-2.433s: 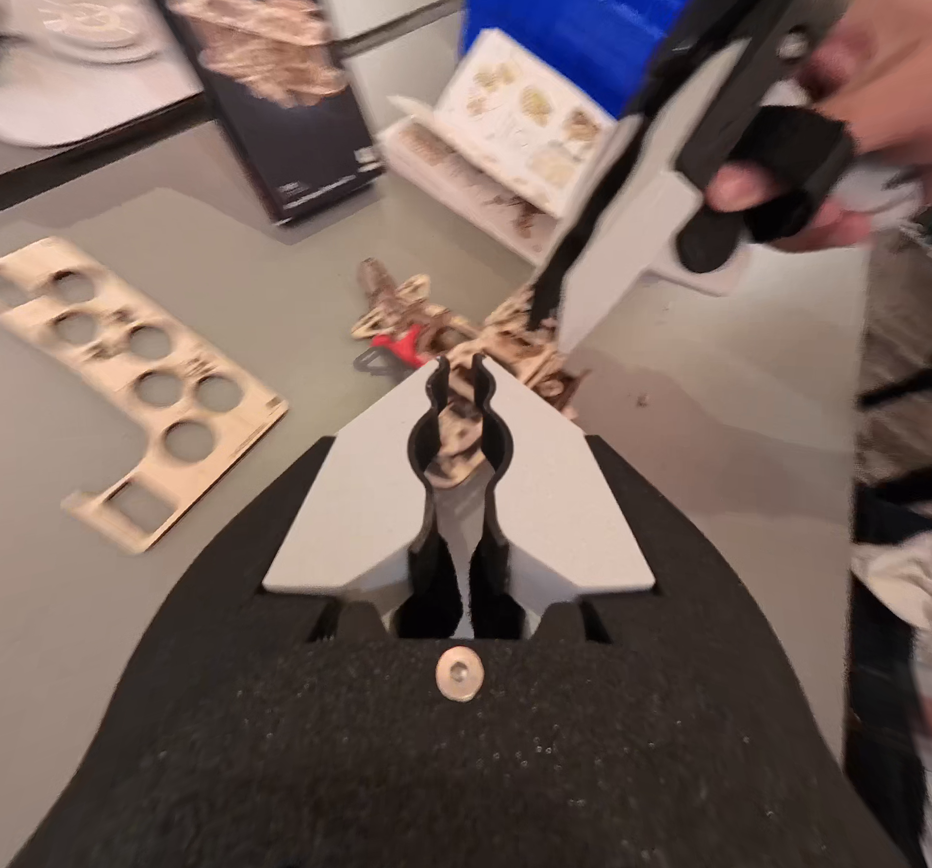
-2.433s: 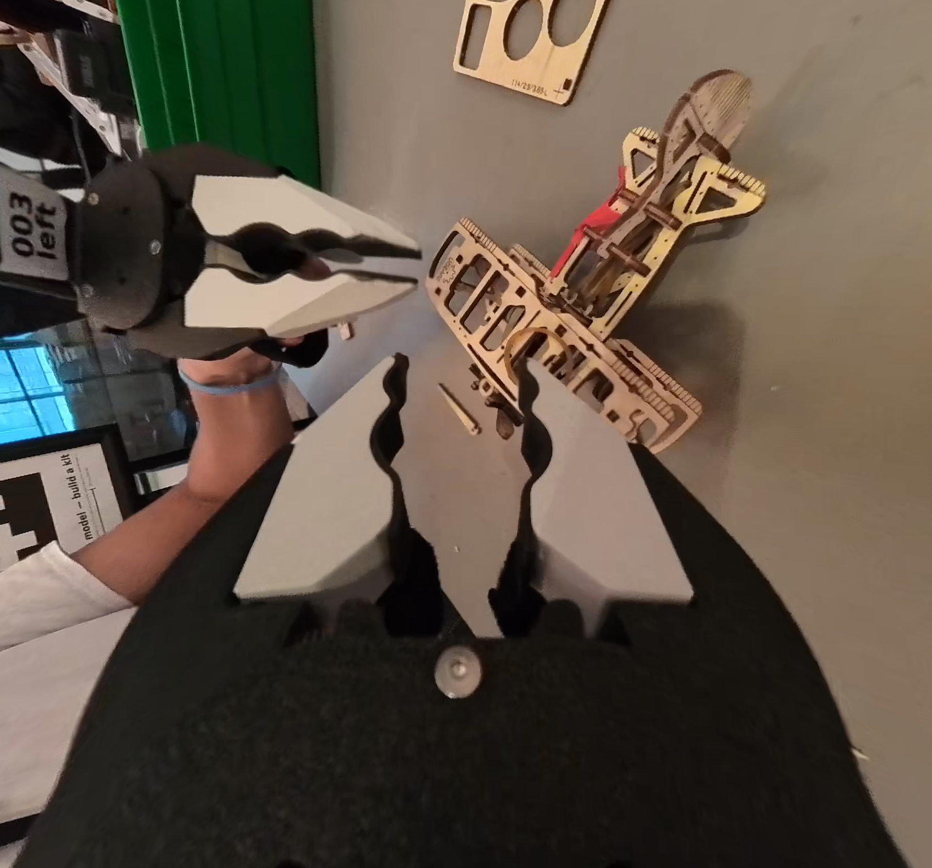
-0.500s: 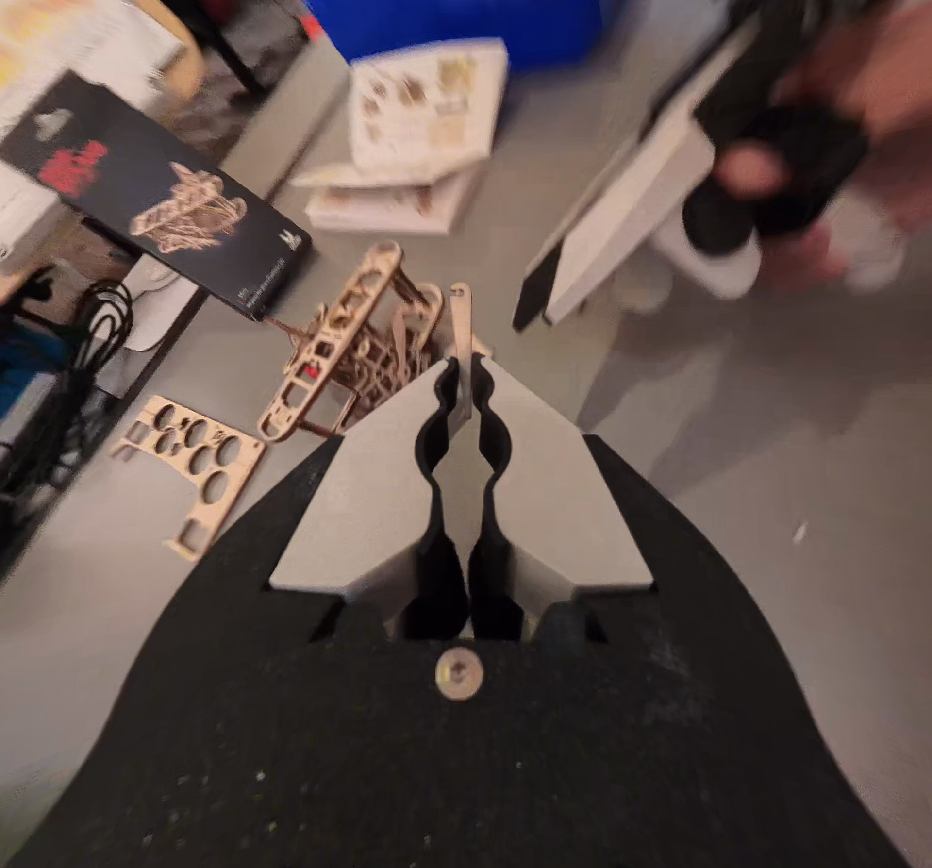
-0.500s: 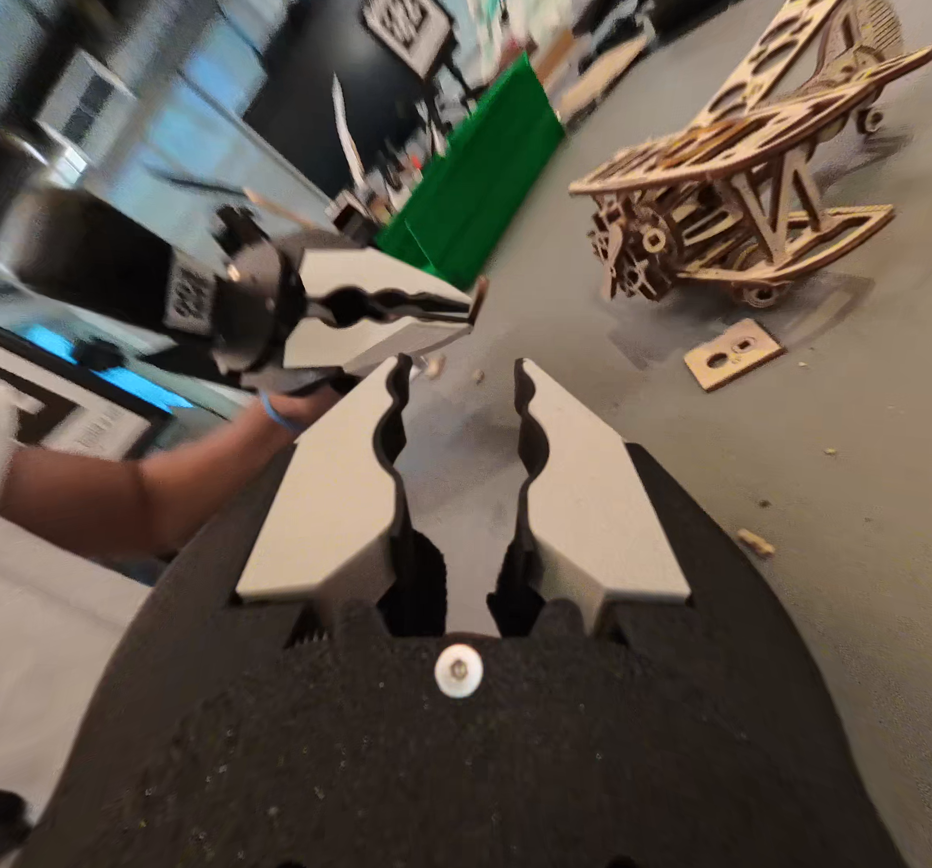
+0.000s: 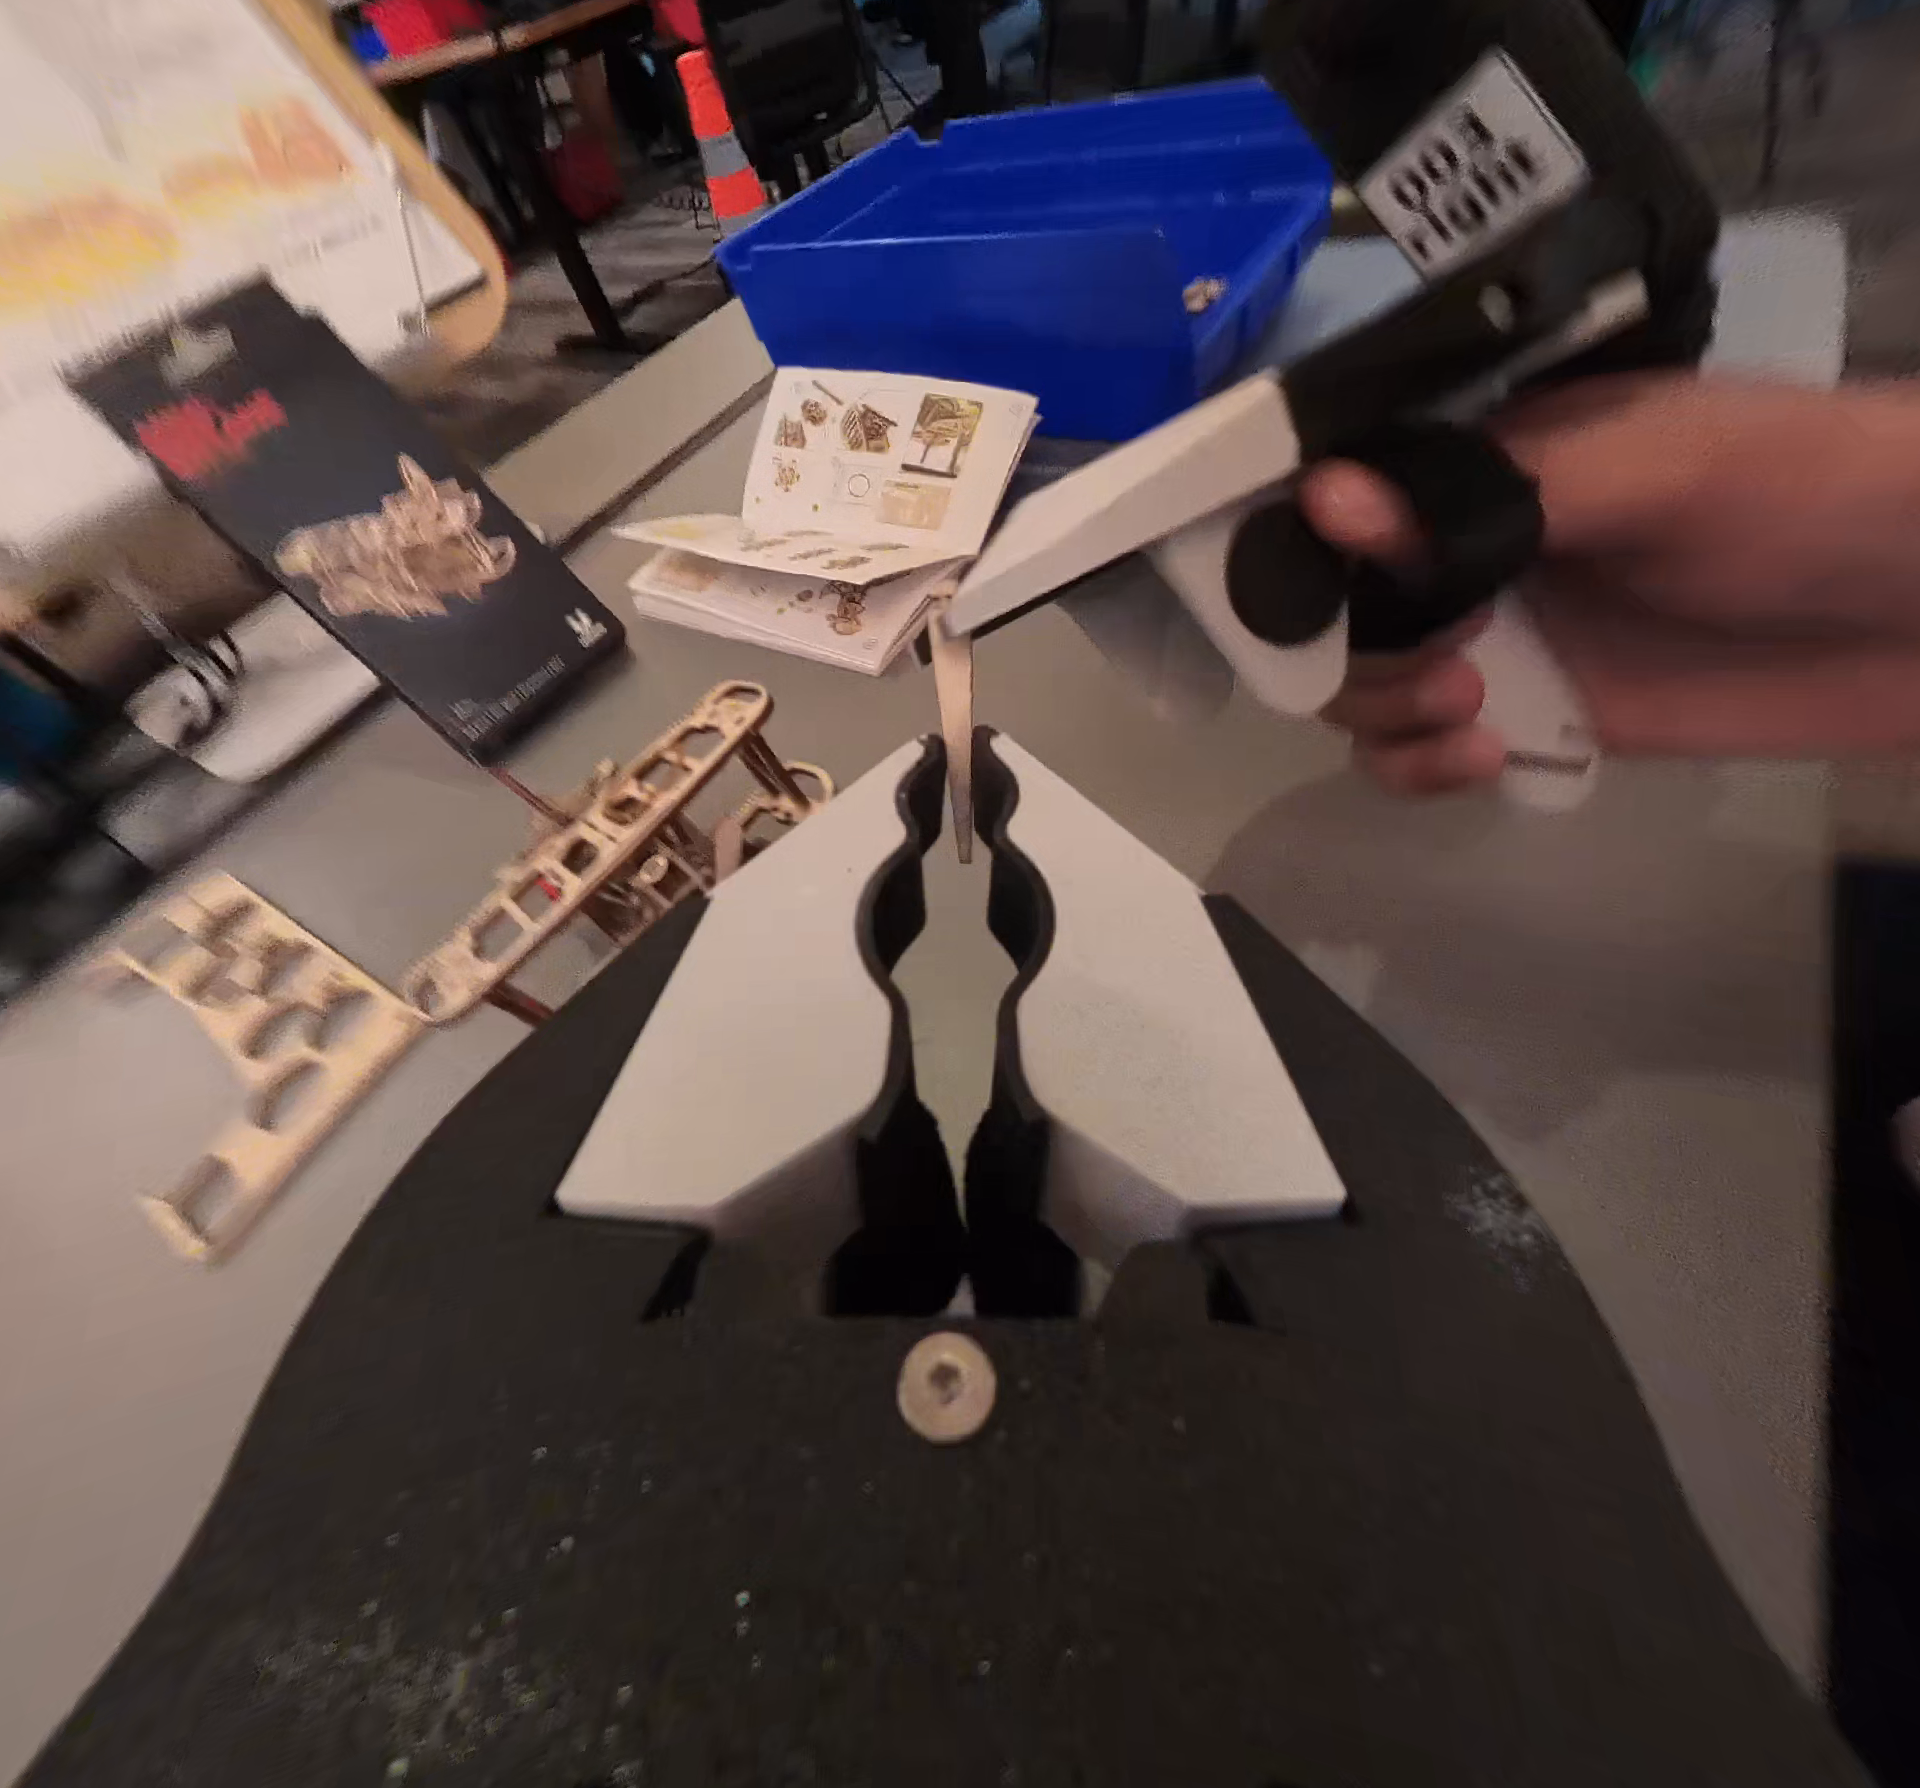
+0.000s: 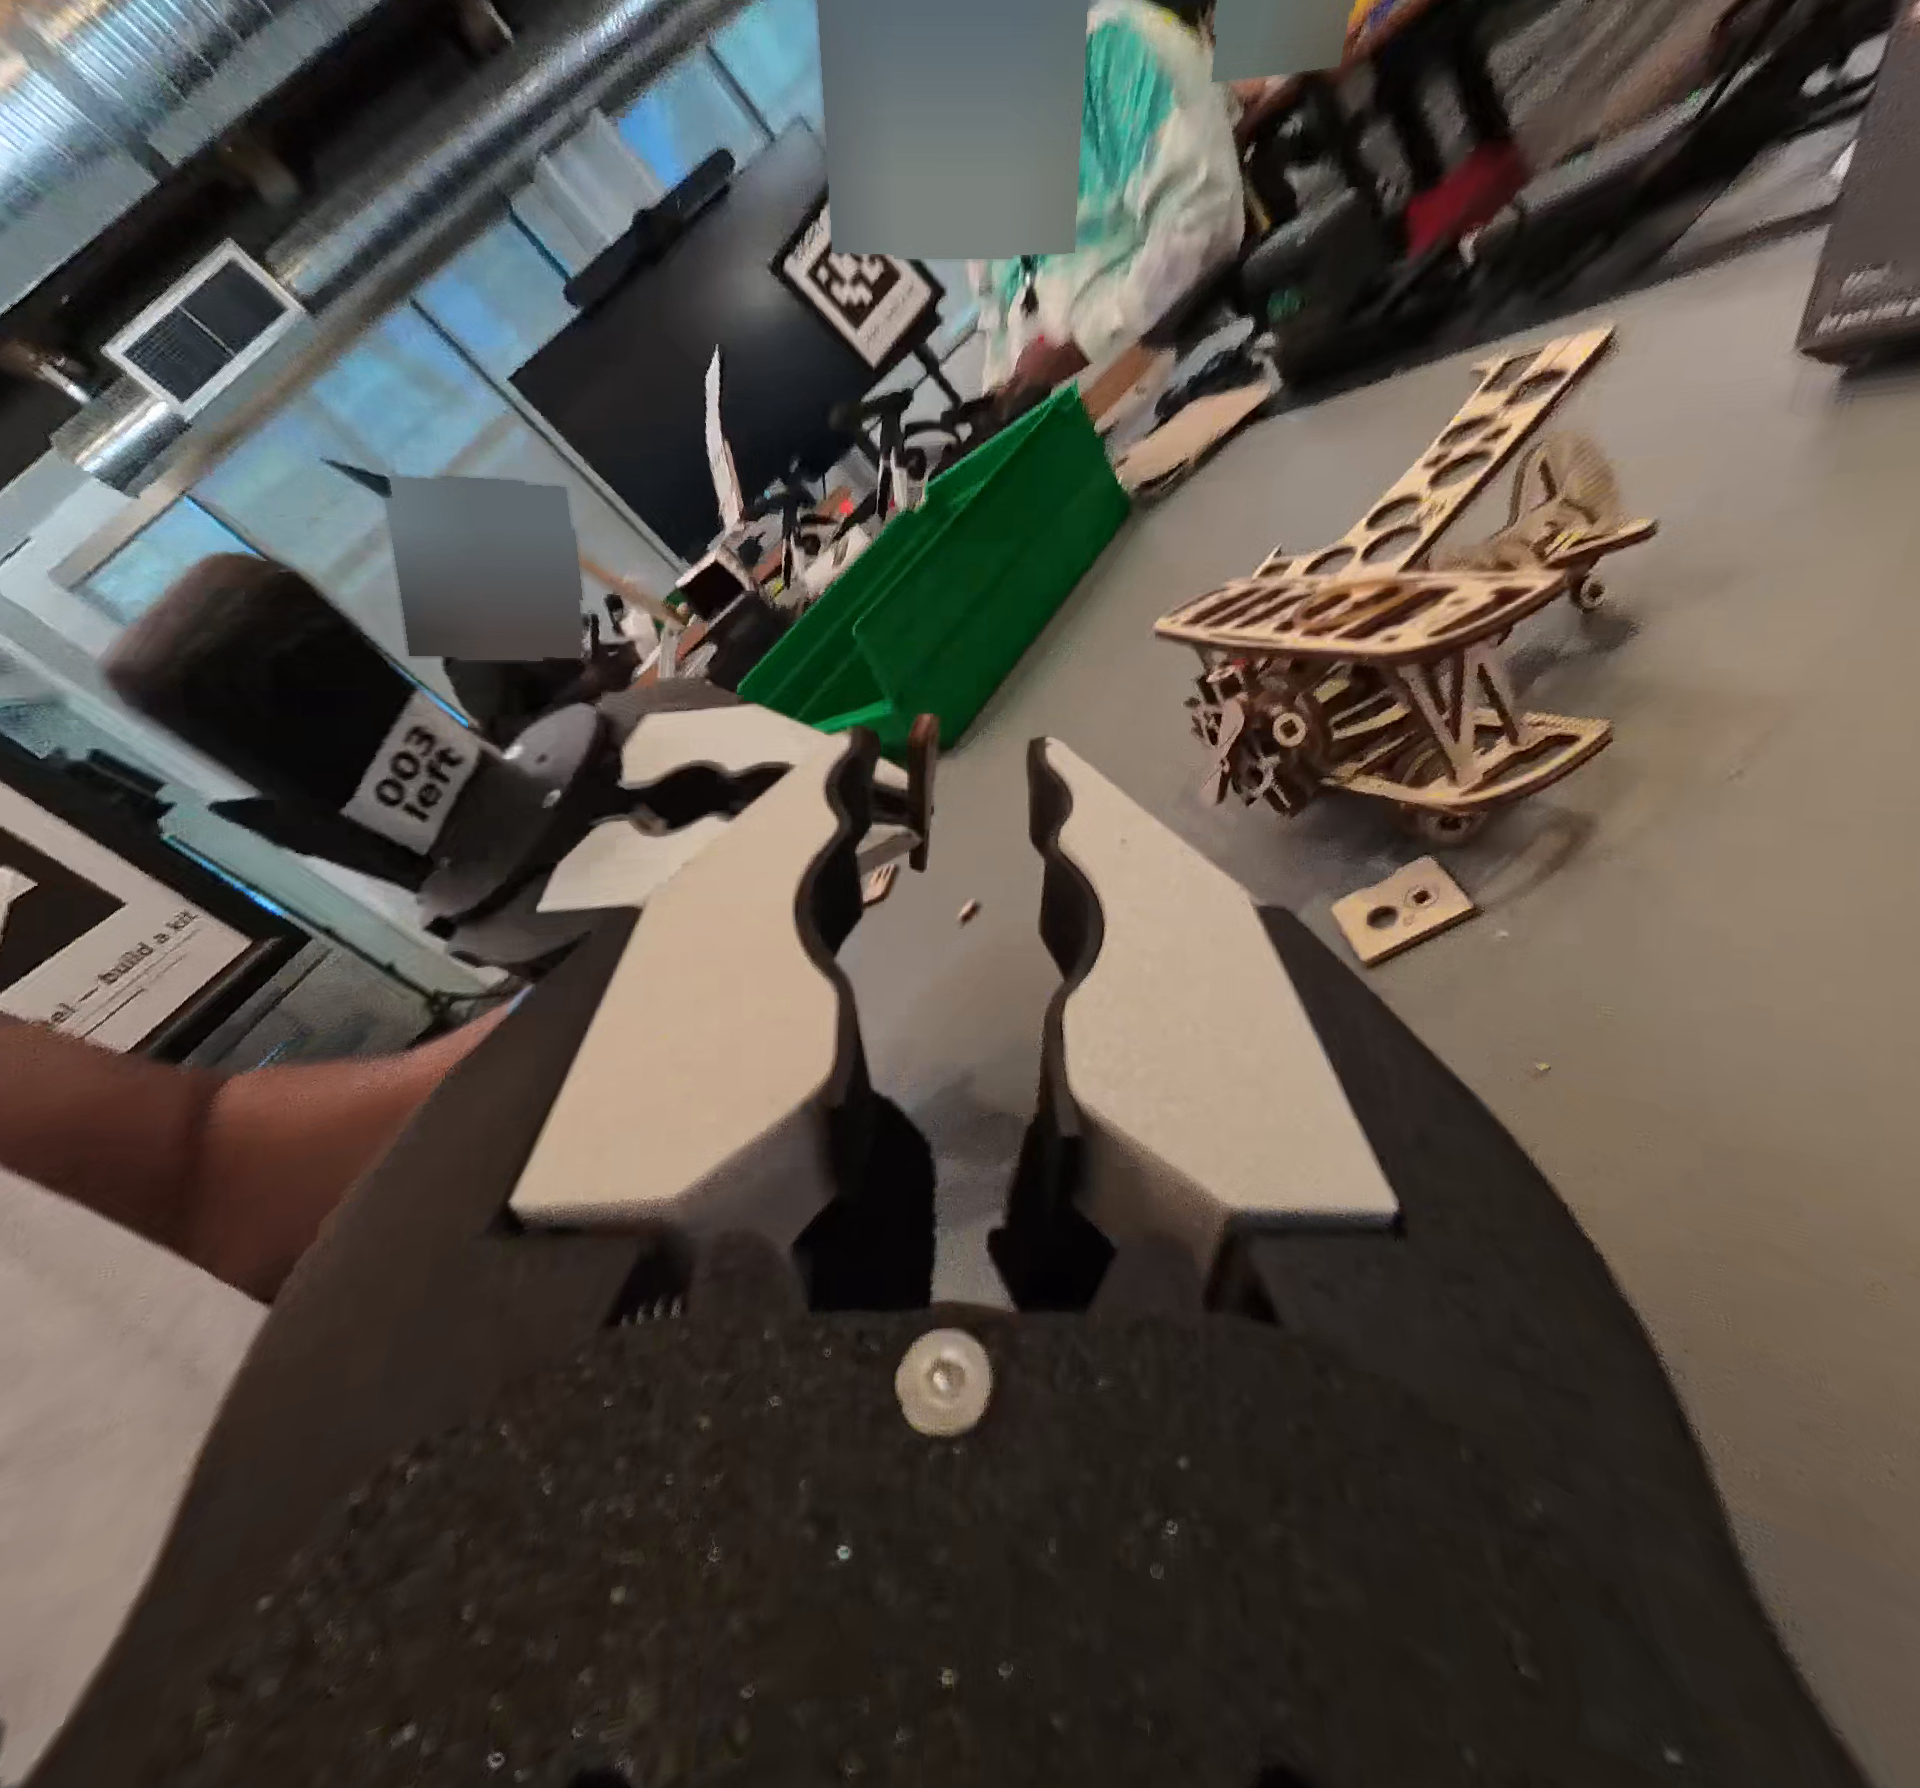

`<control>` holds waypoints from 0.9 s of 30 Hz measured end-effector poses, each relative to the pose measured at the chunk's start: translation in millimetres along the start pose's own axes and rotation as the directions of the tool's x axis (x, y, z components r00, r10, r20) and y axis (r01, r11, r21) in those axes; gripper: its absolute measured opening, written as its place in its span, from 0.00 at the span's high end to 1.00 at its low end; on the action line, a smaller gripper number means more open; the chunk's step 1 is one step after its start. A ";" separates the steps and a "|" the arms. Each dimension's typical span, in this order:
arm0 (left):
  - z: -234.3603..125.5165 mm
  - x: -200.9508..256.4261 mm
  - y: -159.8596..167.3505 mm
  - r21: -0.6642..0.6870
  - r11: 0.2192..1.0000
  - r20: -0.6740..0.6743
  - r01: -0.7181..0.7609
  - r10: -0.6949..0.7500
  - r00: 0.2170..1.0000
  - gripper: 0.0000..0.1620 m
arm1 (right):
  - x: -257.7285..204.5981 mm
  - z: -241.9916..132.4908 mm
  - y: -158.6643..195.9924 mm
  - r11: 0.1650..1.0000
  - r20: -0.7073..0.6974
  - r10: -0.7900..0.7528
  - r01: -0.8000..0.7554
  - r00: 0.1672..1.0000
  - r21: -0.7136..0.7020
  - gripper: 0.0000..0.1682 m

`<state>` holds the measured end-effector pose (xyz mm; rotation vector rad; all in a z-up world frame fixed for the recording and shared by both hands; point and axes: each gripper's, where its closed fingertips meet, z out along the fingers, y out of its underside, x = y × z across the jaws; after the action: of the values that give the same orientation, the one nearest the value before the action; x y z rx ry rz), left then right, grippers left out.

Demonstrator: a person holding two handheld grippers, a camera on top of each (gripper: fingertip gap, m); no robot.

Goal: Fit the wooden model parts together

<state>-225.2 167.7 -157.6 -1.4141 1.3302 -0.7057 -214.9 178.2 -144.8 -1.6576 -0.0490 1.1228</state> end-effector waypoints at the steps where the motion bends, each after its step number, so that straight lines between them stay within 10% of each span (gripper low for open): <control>1: -0.7 1.3 -0.6 -0.012 0.996 0.004 -0.087 0.087 0.996 0.99 | 0.4 0.9 2.6 0.999 0.000 0.013 -0.013 1.000 -0.032 0.86; 10: -3.1 6.3 8.3 -0.089 0.888 -0.070 -0.451 0.446 0.892 0.99 | -7.7 -0.3 25.8 0.979 0.029 0.010 -0.004 1.000 -0.205 0.99; 21: 21.6 -80.5 19.8 -0.263 0.964 -0.168 -0.035 -0.010 0.986 0.95 | 56.2 12.5 -35.8 0.953 -0.160 -0.213 0.168 0.964 -0.253 0.99; 27: 46.5 -99.8 33.0 -0.367 0.929 -0.301 -0.043 -0.075 0.951 0.95 | 93.5 43.1 -39.4 0.874 -0.154 -0.250 0.154 0.956 -0.461 0.99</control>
<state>-215.9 279.9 -180.2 -1.6607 1.7722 -0.7361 -173.5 276.5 -172.7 -2.1162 -0.3626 0.8050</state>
